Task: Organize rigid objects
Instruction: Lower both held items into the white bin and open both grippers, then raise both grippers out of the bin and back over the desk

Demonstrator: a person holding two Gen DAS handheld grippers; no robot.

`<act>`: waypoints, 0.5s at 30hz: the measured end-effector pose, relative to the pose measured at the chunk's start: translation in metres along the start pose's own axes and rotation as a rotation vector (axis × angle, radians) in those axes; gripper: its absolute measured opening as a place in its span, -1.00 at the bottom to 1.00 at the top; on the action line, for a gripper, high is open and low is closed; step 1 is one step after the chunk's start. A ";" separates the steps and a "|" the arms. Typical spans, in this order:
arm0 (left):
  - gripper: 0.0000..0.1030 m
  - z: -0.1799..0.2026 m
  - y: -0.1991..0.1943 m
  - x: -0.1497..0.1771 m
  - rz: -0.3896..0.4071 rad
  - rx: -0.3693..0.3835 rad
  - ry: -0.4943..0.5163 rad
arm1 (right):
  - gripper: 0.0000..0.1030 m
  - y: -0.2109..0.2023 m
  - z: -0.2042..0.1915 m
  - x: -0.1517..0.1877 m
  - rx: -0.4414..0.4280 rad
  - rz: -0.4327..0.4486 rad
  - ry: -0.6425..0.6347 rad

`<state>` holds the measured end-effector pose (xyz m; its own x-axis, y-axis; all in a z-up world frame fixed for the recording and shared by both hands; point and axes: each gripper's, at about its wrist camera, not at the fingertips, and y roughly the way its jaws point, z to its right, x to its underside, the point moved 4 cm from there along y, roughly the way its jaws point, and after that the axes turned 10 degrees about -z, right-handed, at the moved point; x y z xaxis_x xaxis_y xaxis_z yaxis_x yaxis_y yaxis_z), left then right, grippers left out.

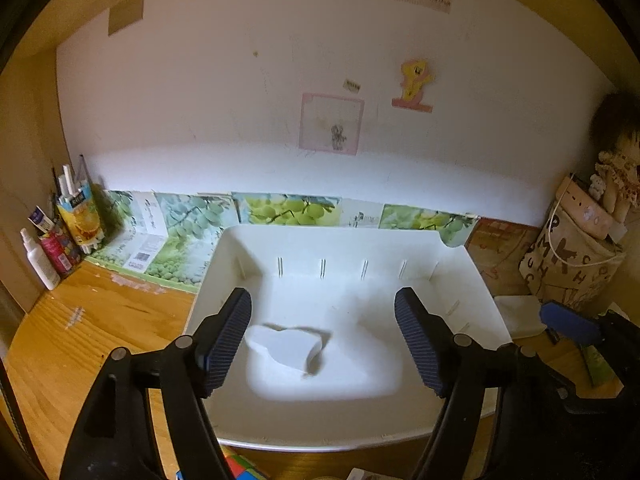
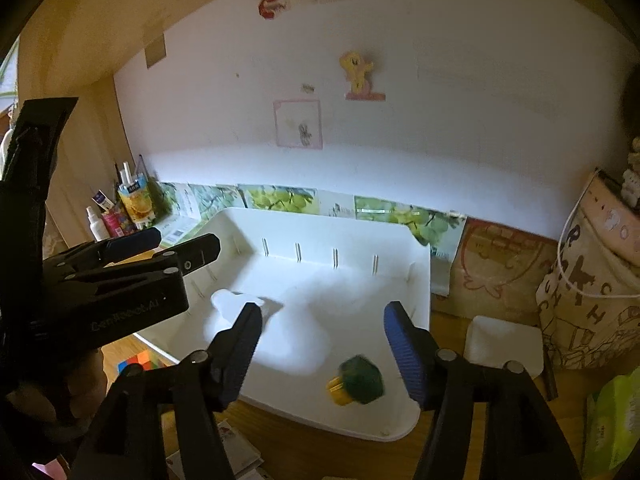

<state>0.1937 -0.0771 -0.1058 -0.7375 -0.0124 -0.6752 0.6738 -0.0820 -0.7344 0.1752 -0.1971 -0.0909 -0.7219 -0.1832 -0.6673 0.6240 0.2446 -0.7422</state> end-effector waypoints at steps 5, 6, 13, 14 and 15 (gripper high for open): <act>0.51 -0.001 -0.029 -0.002 0.051 -0.017 -0.006 | 0.47 -0.024 -0.001 -0.001 0.007 0.055 -0.001; 0.51 -0.001 -0.033 -0.002 0.059 -0.021 -0.005 | 0.51 -0.030 -0.001 0.000 0.008 0.071 0.000; 0.56 -0.002 -0.075 0.002 0.126 -0.044 -0.005 | 0.55 -0.067 -0.001 0.005 0.027 0.149 0.001; 0.60 -0.002 -0.081 0.003 0.135 -0.051 -0.007 | 0.55 -0.073 -0.001 0.007 0.029 0.160 -0.002; 0.61 -0.003 -0.088 0.004 0.146 -0.059 -0.010 | 0.56 -0.078 -0.001 0.007 0.031 0.167 -0.003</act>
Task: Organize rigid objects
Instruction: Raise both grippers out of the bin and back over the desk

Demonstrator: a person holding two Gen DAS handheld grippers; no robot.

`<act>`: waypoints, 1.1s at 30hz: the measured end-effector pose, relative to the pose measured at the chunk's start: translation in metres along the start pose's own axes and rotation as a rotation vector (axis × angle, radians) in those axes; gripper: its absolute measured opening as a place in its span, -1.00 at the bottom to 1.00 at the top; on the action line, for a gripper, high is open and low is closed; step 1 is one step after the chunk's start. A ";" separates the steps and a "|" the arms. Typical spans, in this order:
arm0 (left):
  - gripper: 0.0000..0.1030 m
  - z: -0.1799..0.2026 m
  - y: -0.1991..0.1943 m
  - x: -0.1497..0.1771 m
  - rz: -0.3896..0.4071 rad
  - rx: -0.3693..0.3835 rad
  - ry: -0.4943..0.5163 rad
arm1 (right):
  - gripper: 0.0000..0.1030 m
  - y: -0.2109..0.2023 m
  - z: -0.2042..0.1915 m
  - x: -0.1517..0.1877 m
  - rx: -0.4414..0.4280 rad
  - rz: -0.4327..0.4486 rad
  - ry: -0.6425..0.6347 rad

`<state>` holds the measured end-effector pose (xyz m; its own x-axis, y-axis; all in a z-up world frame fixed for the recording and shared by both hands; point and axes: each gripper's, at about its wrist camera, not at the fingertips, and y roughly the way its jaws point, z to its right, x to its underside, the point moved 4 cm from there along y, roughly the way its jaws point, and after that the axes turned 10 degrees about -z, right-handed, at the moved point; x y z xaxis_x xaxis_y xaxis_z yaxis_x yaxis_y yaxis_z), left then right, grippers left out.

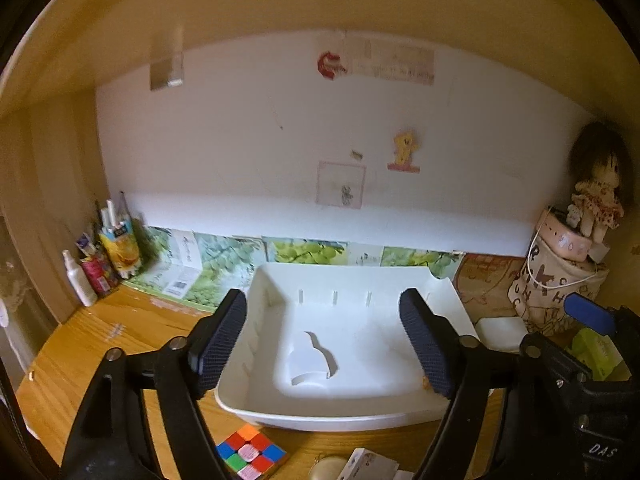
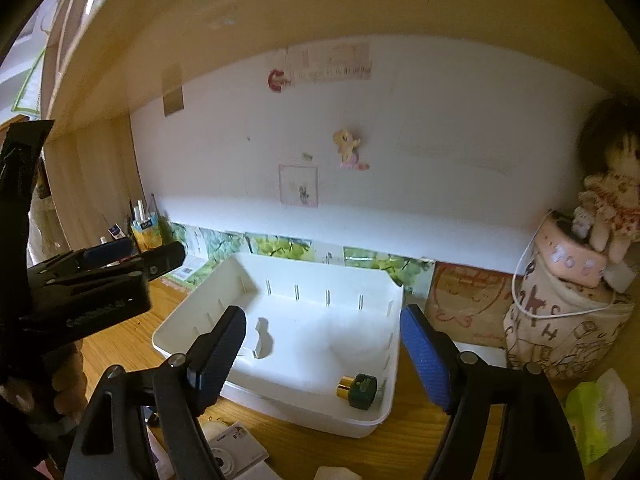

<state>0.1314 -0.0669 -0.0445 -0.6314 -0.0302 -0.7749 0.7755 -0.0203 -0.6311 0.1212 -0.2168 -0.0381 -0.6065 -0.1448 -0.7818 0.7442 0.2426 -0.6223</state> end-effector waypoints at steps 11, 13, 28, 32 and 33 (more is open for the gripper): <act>0.62 -0.015 -0.038 0.022 -0.009 -0.068 -0.061 | 0.58 -0.045 0.003 0.020 0.010 0.048 -0.013; 0.62 -0.017 -0.041 0.029 -0.019 -0.084 -0.067 | 0.59 -0.050 0.004 0.026 0.012 0.043 -0.009; 0.62 -0.021 -0.039 0.078 -0.163 -0.148 -0.085 | 0.59 -0.056 0.013 0.076 0.024 -0.044 0.010; 0.62 -0.023 -0.035 0.087 -0.205 -0.154 -0.096 | 0.59 -0.053 0.016 0.087 0.026 -0.073 0.012; 0.62 -0.025 -0.034 0.091 -0.220 -0.157 -0.102 | 0.59 -0.053 0.017 0.089 0.027 -0.079 0.014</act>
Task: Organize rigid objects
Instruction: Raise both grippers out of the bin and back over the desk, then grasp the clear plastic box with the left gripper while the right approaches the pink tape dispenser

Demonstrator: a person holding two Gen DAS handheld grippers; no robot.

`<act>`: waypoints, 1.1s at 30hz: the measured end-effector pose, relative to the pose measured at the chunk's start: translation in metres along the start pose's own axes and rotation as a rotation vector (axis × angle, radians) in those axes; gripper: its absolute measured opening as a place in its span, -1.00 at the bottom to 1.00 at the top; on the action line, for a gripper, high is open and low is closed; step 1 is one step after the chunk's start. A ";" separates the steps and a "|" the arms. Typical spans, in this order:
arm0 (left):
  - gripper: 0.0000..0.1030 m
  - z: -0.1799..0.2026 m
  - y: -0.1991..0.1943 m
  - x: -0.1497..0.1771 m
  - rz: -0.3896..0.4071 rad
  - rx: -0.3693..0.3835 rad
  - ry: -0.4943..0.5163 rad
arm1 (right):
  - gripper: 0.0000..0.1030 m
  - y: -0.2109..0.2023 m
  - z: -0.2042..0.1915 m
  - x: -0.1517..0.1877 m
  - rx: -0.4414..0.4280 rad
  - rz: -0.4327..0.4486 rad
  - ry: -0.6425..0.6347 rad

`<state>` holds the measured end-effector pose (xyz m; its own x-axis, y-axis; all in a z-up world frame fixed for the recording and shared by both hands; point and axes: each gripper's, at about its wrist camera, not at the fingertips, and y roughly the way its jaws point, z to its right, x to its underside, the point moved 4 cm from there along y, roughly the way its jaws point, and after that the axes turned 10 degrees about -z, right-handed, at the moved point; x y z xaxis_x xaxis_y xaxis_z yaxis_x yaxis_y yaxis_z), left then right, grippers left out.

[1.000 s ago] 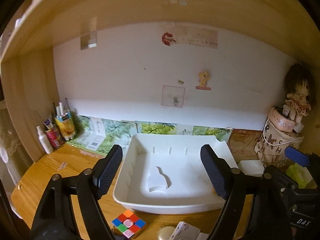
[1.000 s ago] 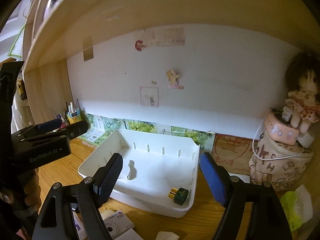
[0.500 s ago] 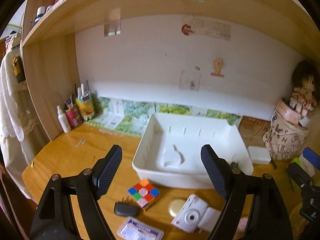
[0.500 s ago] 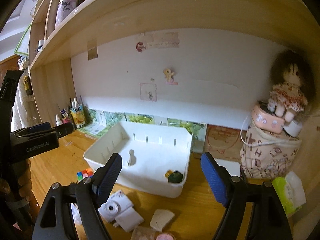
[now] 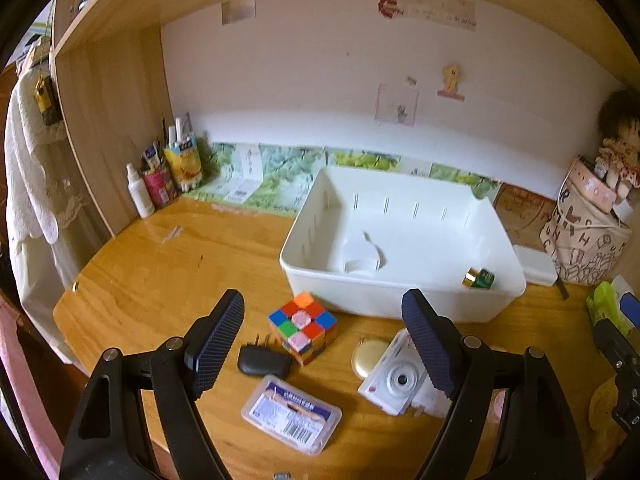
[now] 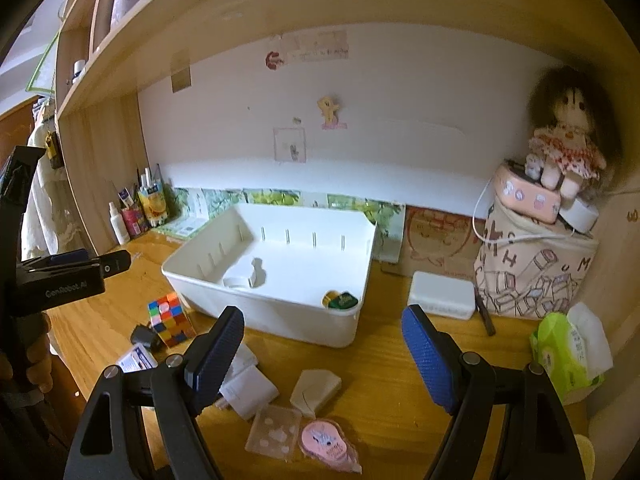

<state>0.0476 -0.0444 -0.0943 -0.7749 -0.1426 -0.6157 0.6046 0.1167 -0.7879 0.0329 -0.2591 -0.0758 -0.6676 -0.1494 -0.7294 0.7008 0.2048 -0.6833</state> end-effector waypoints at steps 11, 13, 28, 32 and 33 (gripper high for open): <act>0.62 -0.018 0.033 0.030 -0.234 0.042 -0.116 | 0.59 0.019 0.005 0.028 -0.020 -0.108 0.044; 0.62 -0.023 0.042 0.035 -0.286 0.029 -0.149 | 0.59 0.025 0.004 0.034 -0.031 -0.140 0.054; 0.62 -0.044 0.093 0.082 -0.608 0.068 -0.370 | 0.59 0.064 0.001 0.067 -0.084 -0.351 0.142; 0.62 -0.050 0.100 0.090 -0.657 0.084 -0.435 | 0.59 0.075 0.003 0.075 -0.067 -0.419 0.165; 0.62 -0.051 0.101 0.092 -0.669 0.083 -0.447 | 0.59 0.078 0.005 0.077 -0.062 -0.437 0.175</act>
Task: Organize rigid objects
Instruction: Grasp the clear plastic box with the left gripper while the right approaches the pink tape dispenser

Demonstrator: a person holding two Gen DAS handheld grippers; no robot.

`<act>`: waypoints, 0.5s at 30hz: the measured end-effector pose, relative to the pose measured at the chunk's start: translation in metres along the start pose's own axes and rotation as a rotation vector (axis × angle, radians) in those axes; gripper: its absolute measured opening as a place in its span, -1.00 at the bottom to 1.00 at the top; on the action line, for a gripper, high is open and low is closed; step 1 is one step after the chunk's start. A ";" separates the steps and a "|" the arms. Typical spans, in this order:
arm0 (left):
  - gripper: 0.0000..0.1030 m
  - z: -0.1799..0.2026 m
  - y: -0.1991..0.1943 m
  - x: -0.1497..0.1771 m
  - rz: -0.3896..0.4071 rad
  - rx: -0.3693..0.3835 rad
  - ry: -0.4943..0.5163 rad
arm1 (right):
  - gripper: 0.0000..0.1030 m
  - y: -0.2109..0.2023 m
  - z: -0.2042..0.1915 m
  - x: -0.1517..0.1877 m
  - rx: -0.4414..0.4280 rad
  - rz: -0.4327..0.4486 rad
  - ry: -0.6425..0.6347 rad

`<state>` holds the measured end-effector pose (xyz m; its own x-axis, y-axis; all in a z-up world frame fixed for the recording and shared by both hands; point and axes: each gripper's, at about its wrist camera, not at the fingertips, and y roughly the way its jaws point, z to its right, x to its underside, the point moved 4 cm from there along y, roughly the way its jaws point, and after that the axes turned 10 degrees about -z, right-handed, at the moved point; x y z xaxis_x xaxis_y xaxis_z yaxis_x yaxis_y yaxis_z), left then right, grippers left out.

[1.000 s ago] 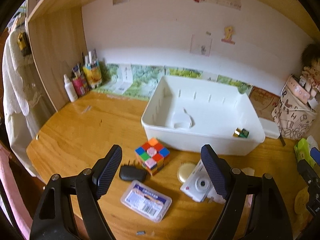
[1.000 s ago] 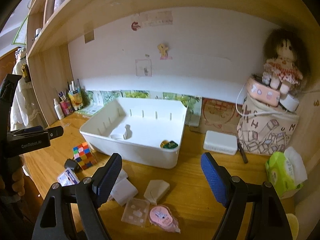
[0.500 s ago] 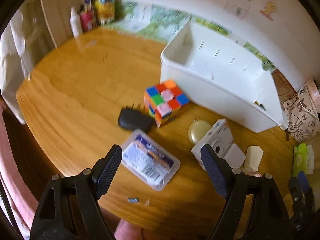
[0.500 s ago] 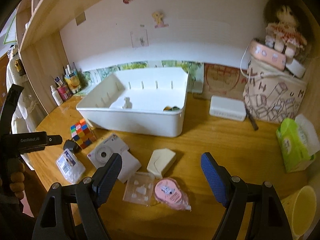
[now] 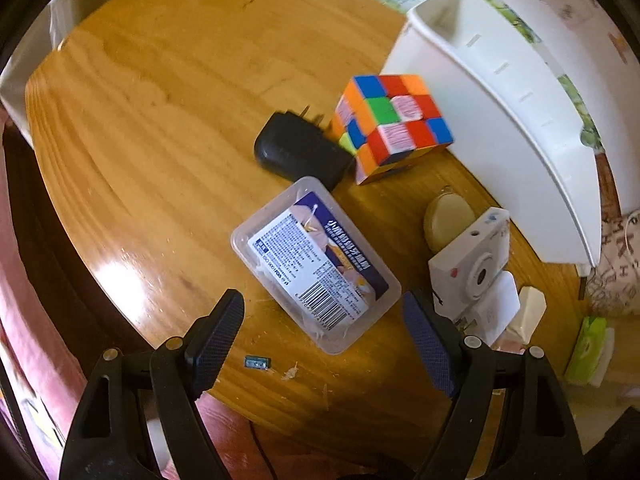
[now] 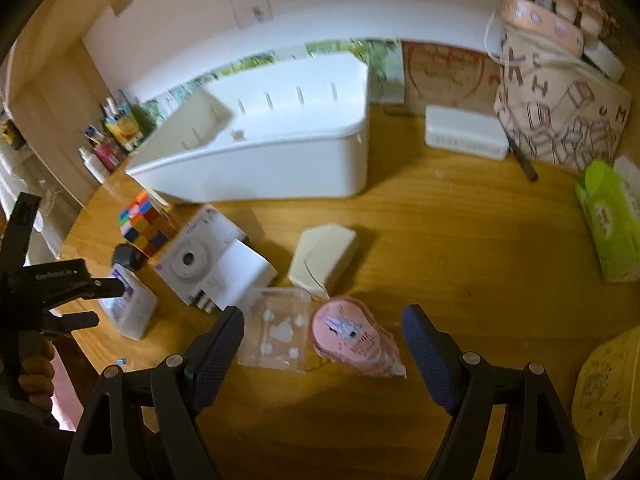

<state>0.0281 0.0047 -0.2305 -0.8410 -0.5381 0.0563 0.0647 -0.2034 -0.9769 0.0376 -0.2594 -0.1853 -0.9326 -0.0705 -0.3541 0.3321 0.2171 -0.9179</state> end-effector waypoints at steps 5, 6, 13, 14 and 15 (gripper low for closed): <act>0.62 -0.007 0.005 -0.004 -0.031 0.012 -0.066 | 0.59 0.013 0.015 0.002 -0.001 -0.071 0.073; 0.62 -0.009 0.007 -0.007 -0.047 0.018 -0.082 | 0.59 0.015 0.018 0.002 -0.015 -0.088 0.095; 0.62 -0.020 0.014 -0.016 -0.093 0.058 -0.172 | 0.59 0.030 0.039 0.003 -0.044 -0.165 0.225; 0.62 -0.021 0.015 -0.017 -0.095 0.062 -0.180 | 0.59 0.032 0.041 0.003 -0.045 -0.174 0.234; 0.62 -0.022 0.014 -0.019 -0.096 0.064 -0.184 | 0.59 0.034 0.042 0.003 -0.042 -0.185 0.239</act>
<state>0.0336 0.0303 -0.2503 -0.7332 -0.6527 0.1910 0.0277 -0.3093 -0.9506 0.0519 -0.2930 -0.2251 -0.9852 0.1179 -0.1247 0.1521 0.2628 -0.9528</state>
